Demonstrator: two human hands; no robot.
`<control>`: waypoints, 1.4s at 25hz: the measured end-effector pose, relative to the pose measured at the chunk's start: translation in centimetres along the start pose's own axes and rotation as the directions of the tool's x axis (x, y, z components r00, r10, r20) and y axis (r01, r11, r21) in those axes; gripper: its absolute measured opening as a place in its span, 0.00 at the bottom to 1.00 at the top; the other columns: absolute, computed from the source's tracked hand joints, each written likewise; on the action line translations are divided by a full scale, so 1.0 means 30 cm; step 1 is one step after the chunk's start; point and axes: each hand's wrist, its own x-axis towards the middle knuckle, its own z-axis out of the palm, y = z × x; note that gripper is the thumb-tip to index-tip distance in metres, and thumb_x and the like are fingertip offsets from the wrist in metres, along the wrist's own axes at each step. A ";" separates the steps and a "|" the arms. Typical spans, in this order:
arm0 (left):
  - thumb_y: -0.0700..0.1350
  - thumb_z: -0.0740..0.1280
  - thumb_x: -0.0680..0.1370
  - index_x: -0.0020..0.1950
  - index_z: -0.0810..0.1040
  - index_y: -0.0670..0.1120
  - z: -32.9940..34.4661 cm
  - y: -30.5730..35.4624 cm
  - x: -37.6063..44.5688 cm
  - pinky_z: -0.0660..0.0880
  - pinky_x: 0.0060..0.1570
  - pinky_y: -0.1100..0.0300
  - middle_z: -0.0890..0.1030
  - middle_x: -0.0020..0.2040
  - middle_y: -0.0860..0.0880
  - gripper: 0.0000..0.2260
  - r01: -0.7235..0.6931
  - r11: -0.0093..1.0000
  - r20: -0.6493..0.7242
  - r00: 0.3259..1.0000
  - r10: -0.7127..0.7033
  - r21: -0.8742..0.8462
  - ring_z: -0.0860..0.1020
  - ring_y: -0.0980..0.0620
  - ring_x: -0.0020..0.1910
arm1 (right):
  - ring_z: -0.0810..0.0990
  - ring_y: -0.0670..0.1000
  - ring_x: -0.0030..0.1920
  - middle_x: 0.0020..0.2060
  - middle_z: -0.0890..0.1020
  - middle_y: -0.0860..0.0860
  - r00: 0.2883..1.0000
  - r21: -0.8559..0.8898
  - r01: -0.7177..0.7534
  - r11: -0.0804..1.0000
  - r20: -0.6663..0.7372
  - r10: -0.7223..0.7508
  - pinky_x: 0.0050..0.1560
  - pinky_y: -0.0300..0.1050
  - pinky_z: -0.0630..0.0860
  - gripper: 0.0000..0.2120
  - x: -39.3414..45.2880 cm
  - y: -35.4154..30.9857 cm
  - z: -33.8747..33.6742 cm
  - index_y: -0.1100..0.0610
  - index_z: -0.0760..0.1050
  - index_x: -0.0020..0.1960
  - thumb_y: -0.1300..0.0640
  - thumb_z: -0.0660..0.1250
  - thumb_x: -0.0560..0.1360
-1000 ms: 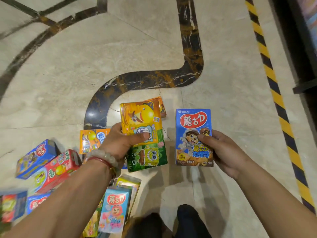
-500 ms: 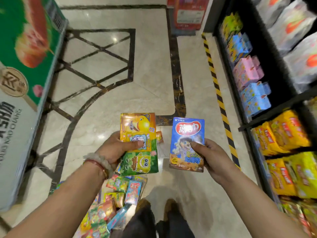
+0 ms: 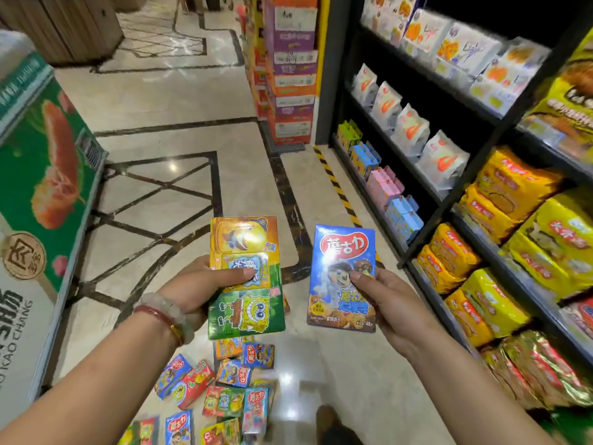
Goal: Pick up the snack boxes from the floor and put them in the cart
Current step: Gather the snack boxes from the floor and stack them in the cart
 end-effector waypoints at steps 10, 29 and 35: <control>0.42 0.83 0.50 0.53 0.80 0.39 0.130 -0.093 -0.161 0.81 0.40 0.47 0.83 0.49 0.37 0.33 0.087 0.951 0.372 0.907 -0.199 0.297 0.83 0.37 0.45 | 0.85 0.57 0.43 0.46 0.85 0.59 0.919 0.197 0.073 0.978 -0.395 0.011 0.49 0.54 0.80 0.13 -0.545 0.224 -0.056 0.63 0.75 0.56 0.59 0.68 0.74; 0.36 0.74 0.65 0.52 0.78 0.40 1.151 -0.777 -1.000 0.82 0.36 0.51 0.84 0.45 0.39 0.16 -0.188 0.709 0.700 0.456 -0.550 0.679 0.84 0.43 0.38 | 0.85 0.56 0.45 0.46 0.85 0.57 0.328 0.324 0.501 0.803 -0.929 0.170 0.46 0.52 0.81 0.11 -1.965 0.836 -0.427 0.63 0.76 0.56 0.59 0.67 0.75; 0.35 0.71 0.66 0.54 0.78 0.39 1.424 -1.140 -1.468 0.82 0.37 0.49 0.84 0.45 0.40 0.17 -0.290 0.633 0.693 0.203 -0.692 0.717 0.84 0.43 0.38 | 0.84 0.59 0.48 0.47 0.85 0.58 0.061 0.267 0.625 0.733 -0.954 0.295 0.54 0.57 0.78 0.17 -2.460 1.088 -0.416 0.64 0.75 0.58 0.58 0.69 0.72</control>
